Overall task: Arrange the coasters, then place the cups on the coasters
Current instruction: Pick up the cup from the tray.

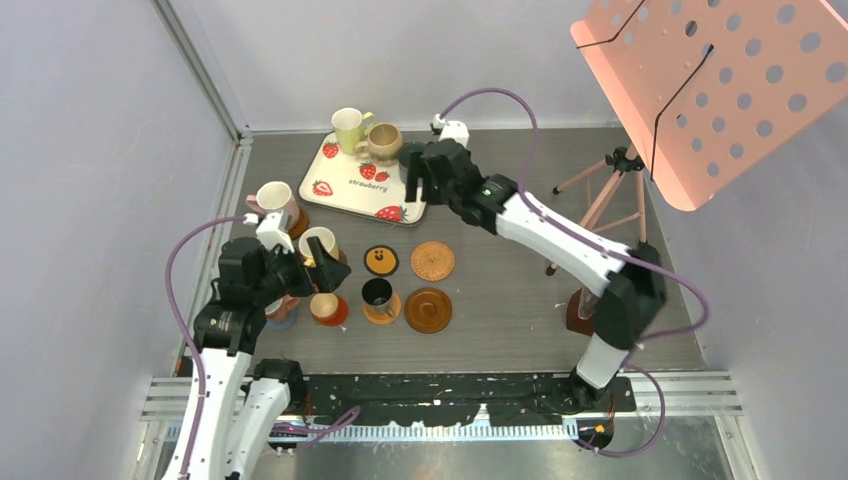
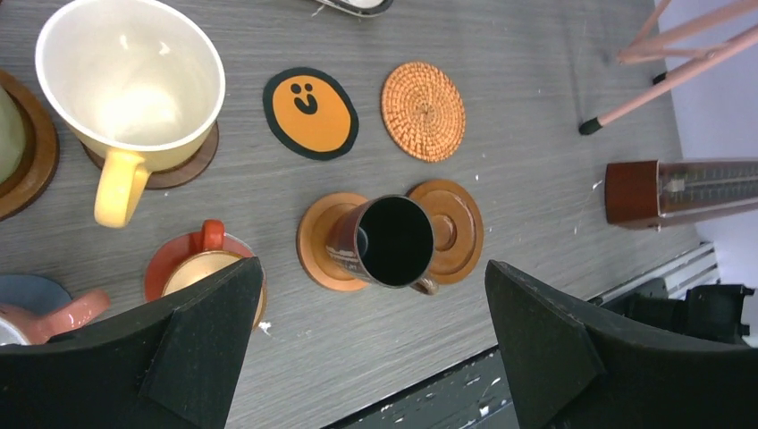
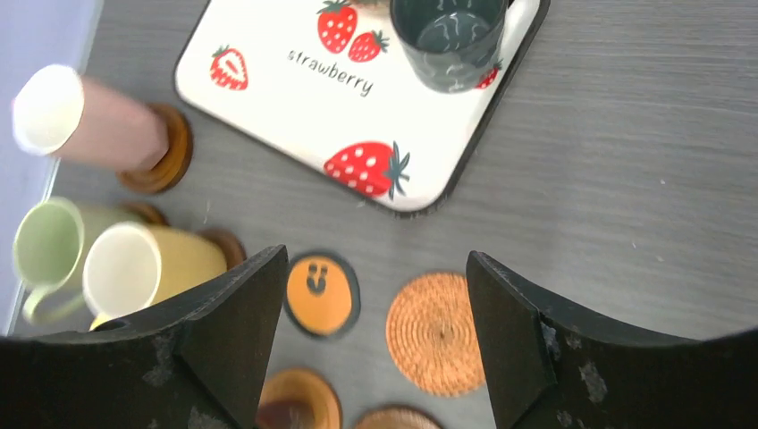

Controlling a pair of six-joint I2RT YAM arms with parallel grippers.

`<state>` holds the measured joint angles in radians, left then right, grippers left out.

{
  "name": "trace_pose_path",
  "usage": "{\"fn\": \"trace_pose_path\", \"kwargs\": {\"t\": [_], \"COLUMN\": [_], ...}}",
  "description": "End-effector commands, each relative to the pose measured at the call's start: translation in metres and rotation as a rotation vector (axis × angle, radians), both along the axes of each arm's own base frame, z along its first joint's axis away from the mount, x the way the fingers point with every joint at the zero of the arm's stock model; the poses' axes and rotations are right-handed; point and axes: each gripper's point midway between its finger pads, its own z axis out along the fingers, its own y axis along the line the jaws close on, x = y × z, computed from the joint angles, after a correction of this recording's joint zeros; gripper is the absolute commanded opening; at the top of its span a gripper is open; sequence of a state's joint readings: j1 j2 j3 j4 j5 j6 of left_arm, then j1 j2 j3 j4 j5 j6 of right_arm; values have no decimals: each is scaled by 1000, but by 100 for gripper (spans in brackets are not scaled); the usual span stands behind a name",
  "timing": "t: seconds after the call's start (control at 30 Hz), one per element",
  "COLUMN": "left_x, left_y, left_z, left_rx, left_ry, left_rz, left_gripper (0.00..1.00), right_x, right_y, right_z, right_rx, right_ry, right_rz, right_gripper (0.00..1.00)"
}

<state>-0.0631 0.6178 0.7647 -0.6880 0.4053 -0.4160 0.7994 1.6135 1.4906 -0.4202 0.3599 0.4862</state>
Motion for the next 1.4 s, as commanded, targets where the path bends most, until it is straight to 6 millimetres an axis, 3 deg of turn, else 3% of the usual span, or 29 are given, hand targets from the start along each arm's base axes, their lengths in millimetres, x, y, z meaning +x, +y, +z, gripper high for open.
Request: {"fn": "trace_pose_path", "kwargs": {"t": [0.0,0.03,0.07,0.1,0.13,0.17,0.2,0.23,0.27,0.3,0.5,0.73,1.03,1.17,1.37], "left_x": [-1,-2,-3,-5,-8,-11,-13,-16,-20,-24,-37,-34,-34,-33,-33], "left_y": [-3,-7,-10,-12,-14,-15,-15,-14,-12,-10,-8,-10,-10,-10,-9], "left_z": [7,8,8,8,9,9,9,9,9,9,-2,-6,-8,-9,-10], "left_rx": [72,79,79,76,78,84,96,114,135,157,206,213,221,222,225], "left_ry": [-57,-68,-71,-70,-70,-72,-72,-71,-70,-66,-40,-41,-31,-27,-27], "left_rz": [-51,-71,-86,-101,-115,-124,-127,-131,-134,-137,-152,-159,-159,-160,-153], "left_gripper": [99,99,99,99,99,99,99,99,99,99,99,99,99,99,99], "right_x": [62,72,85,95,107,119,128,139,145,154,187,209,225,227,228], "right_y": [16,20,21,24,25,23,25,22,24,22,14,5,14,14,10], "right_z": [-8,0,-21,-13,-31,-23,-42,-34,-51,-45,-78,-101,-131,-127,-107], "right_rx": [46,73,53,80,68,92,79,108,102,132,184,232,277,285,303], "right_ry": [-2,-12,20,9,34,23,50,45,74,72,125,154,197,191,160], "right_rz": [-96,-108,-124,-133,-144,-162,-171,-194,-199,-217,-280,-334,-302,-290,-281], "right_gripper": [80,80,79,79,79,79,79,78,78,78,77,76,69,58,38]}}
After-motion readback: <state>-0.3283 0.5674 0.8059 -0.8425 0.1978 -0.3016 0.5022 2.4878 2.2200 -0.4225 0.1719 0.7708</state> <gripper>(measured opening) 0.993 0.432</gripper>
